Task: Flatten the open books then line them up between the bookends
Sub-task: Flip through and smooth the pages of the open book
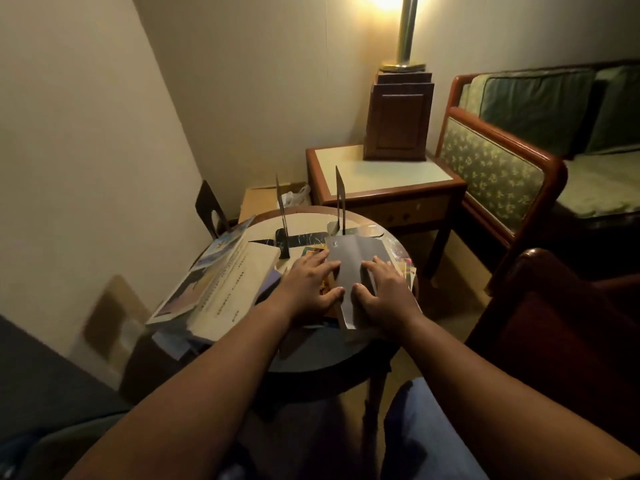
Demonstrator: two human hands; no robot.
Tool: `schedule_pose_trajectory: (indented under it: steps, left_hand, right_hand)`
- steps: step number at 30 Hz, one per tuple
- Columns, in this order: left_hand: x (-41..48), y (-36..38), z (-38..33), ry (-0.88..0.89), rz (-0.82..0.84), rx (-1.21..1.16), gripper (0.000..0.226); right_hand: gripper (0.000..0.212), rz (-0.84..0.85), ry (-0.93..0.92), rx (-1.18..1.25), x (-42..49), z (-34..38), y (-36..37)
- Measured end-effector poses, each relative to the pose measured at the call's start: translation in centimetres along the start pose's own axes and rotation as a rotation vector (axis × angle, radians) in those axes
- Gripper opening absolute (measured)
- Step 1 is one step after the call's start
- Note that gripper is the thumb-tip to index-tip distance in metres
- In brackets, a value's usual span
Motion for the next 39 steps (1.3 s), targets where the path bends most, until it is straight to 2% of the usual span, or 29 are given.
schedule_pose_trajectory:
  steps: [4,7,10,13,15,18,20,22,25,28,36,39]
  left_hand:
    - [-0.6,-1.4,-0.4,0.007,-0.003,0.049,0.064]
    - [-0.7,-2.3,-0.4,-0.004,-0.057,-0.012,0.059]
    - [-0.8,-3.3,0.5,-0.042,-0.176,-0.11,0.057]
    - [-1.1,-3.5,1.0,-0.042,-0.203,-0.126,0.059]
    - [-1.5,-3.7,0.9,-0.032,-0.234,-0.121,0.058]
    - [-1.5,-4.1,0.7,-0.006,-0.285,-0.115,0.056]
    - [-1.3,-4.2,0.3,0.013,-0.296,-0.12,0.055]
    - [-0.9,-4.3,0.0,0.023,-0.312,-0.145,0.052]
    - [-0.8,-4.4,-0.2,0.02,-0.32,-0.165,0.051]
    - [-0.9,-4.3,0.0,0.031,-0.313,-0.147,0.053]
    - [-0.5,-3.6,0.4,0.019,-0.268,-0.122,0.054]
    - [0.2,-3.3,-1.0,0.039,-0.201,-0.117,0.058]
  right_hand:
    - [0.05,-0.004,-0.074,0.014,0.3,1.4,-0.4]
    - [0.049,-0.002,-0.147,0.006,0.4,2.7,-1.1]
    - [0.063,0.02,-0.162,0.0,0.6,3.9,-1.5]
    - [0.081,0.06,-0.167,-0.04,0.7,5.4,-1.8]
    - [0.074,0.016,-0.184,-0.091,1.0,6.1,-2.8]
    - [0.052,-0.132,-0.181,-0.044,1.5,6.1,-6.1]
    - [0.046,-0.18,-0.187,-0.027,1.7,6.3,-7.7]
    - [0.053,-0.14,-0.202,-0.041,1.3,7.2,-7.7]
    - [0.064,0.019,-0.203,-0.125,0.5,8.1,-4.9]
    - [0.06,0.105,-0.18,-0.181,0.2,7.8,-3.1]
    - [0.028,-0.036,-0.273,-0.15,0.6,8.3,-7.0]
    - [0.022,-0.086,-0.214,-0.164,1.1,6.9,-9.9]
Point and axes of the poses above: each hand's wrist, its own x-axis towards the middle knuckle, its own y-axis out of the palm, z = x × y, the point moved 6 cm from there along x, towards the middle knuckle, and after that the axes turned 9 degrees about x, right-handed, at the moved point
